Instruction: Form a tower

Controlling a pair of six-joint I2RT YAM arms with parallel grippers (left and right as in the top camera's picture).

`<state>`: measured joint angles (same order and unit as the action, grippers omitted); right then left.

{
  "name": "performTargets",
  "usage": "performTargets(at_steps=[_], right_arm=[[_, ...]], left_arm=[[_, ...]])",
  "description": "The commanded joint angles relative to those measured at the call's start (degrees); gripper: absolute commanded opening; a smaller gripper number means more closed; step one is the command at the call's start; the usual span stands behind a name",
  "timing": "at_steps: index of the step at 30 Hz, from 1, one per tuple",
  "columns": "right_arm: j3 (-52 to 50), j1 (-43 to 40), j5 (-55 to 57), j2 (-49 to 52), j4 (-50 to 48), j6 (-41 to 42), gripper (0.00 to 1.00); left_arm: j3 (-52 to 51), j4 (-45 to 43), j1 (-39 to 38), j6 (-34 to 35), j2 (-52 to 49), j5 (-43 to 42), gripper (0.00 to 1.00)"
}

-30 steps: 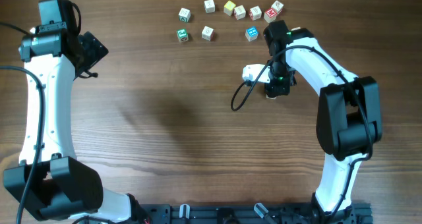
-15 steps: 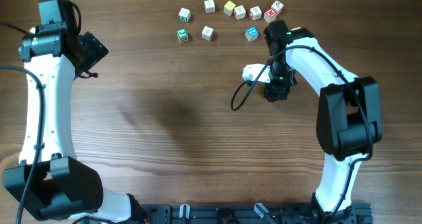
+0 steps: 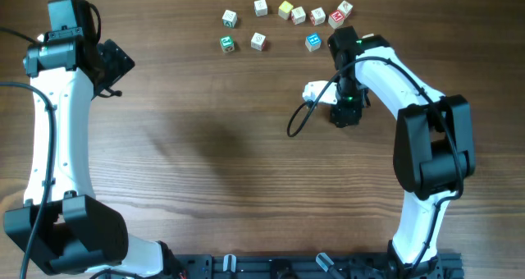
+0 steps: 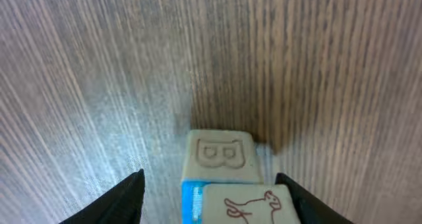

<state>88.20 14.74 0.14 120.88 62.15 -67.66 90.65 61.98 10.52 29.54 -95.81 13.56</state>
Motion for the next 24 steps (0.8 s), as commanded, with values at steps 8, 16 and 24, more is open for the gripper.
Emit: performTargets(at_steps=[8,16,24], right_arm=[[0.1,1.8,0.1,0.3,0.4,1.6,0.82],[1.3,1.8,0.1,-1.7,1.1,2.3,0.89],[1.3,1.8,0.1,-3.7,2.4,3.3,0.86]], left_arm=[[-0.3,0.0,0.2,1.0,-0.5,-0.1,1.00],[-0.3,0.0,0.2,1.0,-0.5,-0.1,1.00],[-0.3,0.0,0.2,1.0,-0.5,-0.1,1.00]])
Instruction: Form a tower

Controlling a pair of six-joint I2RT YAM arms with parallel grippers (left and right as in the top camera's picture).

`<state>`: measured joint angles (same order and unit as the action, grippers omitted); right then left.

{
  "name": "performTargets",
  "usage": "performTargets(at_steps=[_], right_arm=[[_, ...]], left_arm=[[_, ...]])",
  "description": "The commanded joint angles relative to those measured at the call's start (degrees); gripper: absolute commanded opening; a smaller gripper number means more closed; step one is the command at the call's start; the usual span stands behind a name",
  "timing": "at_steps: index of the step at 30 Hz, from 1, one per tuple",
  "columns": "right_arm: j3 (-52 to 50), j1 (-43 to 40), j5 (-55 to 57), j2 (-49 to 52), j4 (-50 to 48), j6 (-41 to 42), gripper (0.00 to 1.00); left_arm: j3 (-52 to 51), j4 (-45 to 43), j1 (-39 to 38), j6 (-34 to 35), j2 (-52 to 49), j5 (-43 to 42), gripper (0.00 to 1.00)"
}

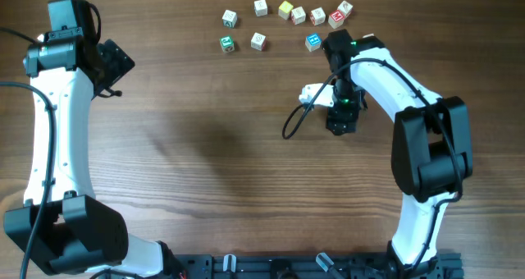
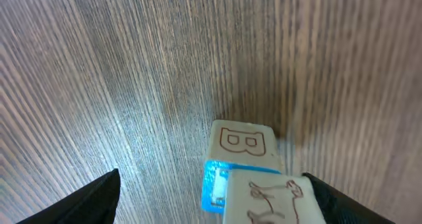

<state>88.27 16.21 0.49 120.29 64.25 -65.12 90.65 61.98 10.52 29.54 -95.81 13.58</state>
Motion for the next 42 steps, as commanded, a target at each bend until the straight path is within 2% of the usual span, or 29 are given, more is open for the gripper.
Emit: performTargets(at_steps=[1,9,13,19,22,27,42], right_arm=[[1.2,0.3,-0.2,-3.9,0.3,0.8,0.86],[1.2,0.3,-0.2,-4.3,0.3,1.3,0.90],[1.7,0.3,-0.4,-4.4,0.4,3.7,1.00],[7.0,0.3,-1.5,-6.8,3.4,8.5,1.00],[8.9,0.3,-1.5,-11.7,3.3,16.1,1.00],[9.3,-1.2,-1.5,-25.0,0.9,38.4,1.00],[9.2,-1.3,-1.5,-26.5,0.6,38.1,1.00]], left_arm=[[-0.3,0.0,0.2,1.0,-0.5,-0.1,1.00],[-0.3,0.0,0.2,1.0,-0.5,-0.1,1.00],[-0.3,0.0,0.2,1.0,-0.5,-0.1,1.00],[-0.3,0.0,0.2,1.0,-0.5,-0.1,1.00],[-0.3,0.0,0.2,1.0,-0.5,-0.1,1.00],[-0.3,0.0,0.2,1.0,-0.5,-0.1,1.00],[-0.3,0.0,0.2,1.0,-0.5,-0.1,1.00]])
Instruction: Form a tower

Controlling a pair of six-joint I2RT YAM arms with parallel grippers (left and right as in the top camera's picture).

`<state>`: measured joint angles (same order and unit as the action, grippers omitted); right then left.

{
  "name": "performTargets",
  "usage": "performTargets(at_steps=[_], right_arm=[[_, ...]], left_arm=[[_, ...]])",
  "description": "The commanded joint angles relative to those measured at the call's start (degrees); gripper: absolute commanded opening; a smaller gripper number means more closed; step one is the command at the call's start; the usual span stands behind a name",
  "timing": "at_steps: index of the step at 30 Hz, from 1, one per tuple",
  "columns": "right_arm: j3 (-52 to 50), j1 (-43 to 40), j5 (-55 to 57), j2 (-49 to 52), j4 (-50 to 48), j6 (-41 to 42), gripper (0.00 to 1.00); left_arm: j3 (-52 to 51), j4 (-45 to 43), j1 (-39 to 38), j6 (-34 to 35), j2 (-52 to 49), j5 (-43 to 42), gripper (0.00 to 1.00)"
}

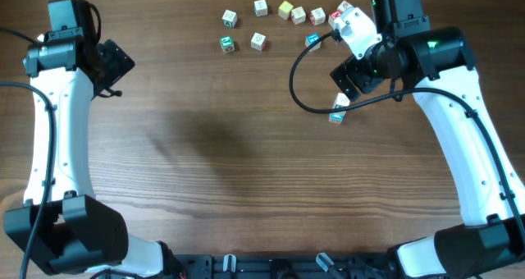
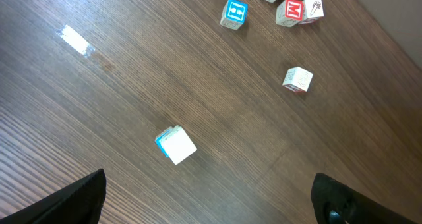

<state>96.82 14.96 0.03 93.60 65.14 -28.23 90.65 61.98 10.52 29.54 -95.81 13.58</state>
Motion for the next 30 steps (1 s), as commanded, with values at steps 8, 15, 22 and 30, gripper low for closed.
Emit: performTargets(at_steps=[8,15,22,30], right_arm=[[0.7,0.0,-22.5,0.2,-5.6,14.8,1.00],[0.7,0.0,-15.0,0.3,-6.2,58.5,1.00],[0.7,0.0,-4.1,3.7,4.3,65.8,0.99],[0.7,0.0,3.2,20.3,5.7,59.2,0.97]], left_arm=[[-0.3,0.0,0.2,1.0,-0.5,-0.1,1.00],[-0.3,0.0,0.2,1.0,-0.5,-0.1,1.00],[-0.3,0.0,0.2,1.0,-0.5,-0.1,1.00],[-0.3,0.0,0.2,1.0,-0.5,-0.1,1.00]])
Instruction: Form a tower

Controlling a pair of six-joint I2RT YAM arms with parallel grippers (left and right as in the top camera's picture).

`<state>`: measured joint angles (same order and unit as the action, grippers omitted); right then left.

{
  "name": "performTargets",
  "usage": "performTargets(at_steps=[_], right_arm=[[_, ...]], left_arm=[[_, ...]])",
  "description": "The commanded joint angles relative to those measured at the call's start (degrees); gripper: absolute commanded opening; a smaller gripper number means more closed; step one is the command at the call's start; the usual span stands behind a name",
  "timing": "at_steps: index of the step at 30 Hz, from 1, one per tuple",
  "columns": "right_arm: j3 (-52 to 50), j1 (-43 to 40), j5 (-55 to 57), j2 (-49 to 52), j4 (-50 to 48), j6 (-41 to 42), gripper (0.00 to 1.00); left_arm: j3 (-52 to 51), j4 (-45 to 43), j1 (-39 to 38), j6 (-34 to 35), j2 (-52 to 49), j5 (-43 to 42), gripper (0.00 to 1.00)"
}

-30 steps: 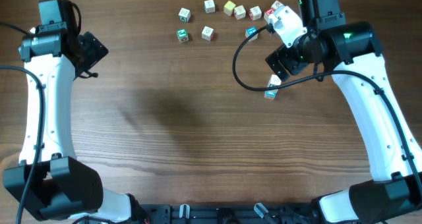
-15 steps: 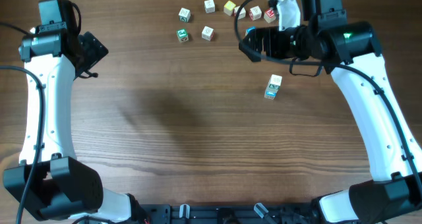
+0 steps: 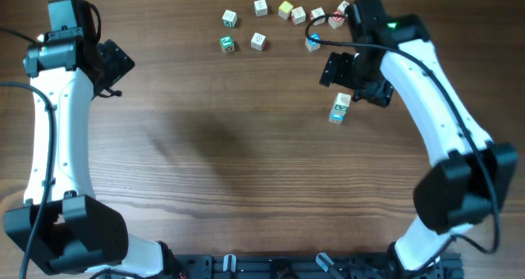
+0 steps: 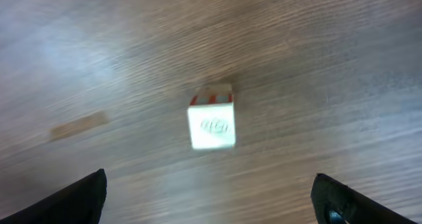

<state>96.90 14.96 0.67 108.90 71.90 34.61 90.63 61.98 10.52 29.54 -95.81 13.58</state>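
A two-block stack (image 3: 338, 108) stands on the table right of centre, its lower block showing a blue side. My right gripper (image 3: 354, 75) hangs just behind it, toward the row of loose blocks. In the right wrist view the right gripper (image 4: 208, 207) is wide open and holds nothing. A white-topped block with a red-striped side (image 4: 212, 122) lies on the wood ahead of the jaws, blurred. My left gripper (image 3: 119, 64) is far off at the upper left, and its jaws cannot be made out.
Several loose letter blocks lie along the far edge: a white one (image 3: 229, 18), a yellow one (image 3: 285, 10), a green-marked one (image 3: 226, 43), a blue one (image 3: 312, 41) and a red one (image 3: 336, 18). A black cable (image 3: 324, 23) loops from the right arm over them.
The right arm has swung and turned its wrist. Its open gripper was high over the table with the stack in its view. Now it sits closer to the wood, facing one red-sided block.
The right jaws first stood either side of the upper block of a two-block stack. Then they stood wider apart with the stack still between them. Later the gripper was high above, the stack standing alone. Now it is over a loose block; the left arm never moved.
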Motion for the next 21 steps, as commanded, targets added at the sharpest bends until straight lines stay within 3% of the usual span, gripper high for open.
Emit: performTargets(at_steps=[1,11,21], right_arm=[[0.6,0.0,2.4,6.6,-1.8,-5.2,0.93],[0.6,0.0,-0.4,11.8,-5.5,-15.2,0.78],[-0.1,0.0,-0.4,12.1,-2.6,-15.0,0.79]], left_arm=[[-0.3,0.0,0.2,1.0,-0.5,-0.1,1.00],[-0.3,0.0,0.2,1.0,-0.5,-0.1,1.00],[-0.3,0.0,0.2,1.0,-0.5,-0.1,1.00]])
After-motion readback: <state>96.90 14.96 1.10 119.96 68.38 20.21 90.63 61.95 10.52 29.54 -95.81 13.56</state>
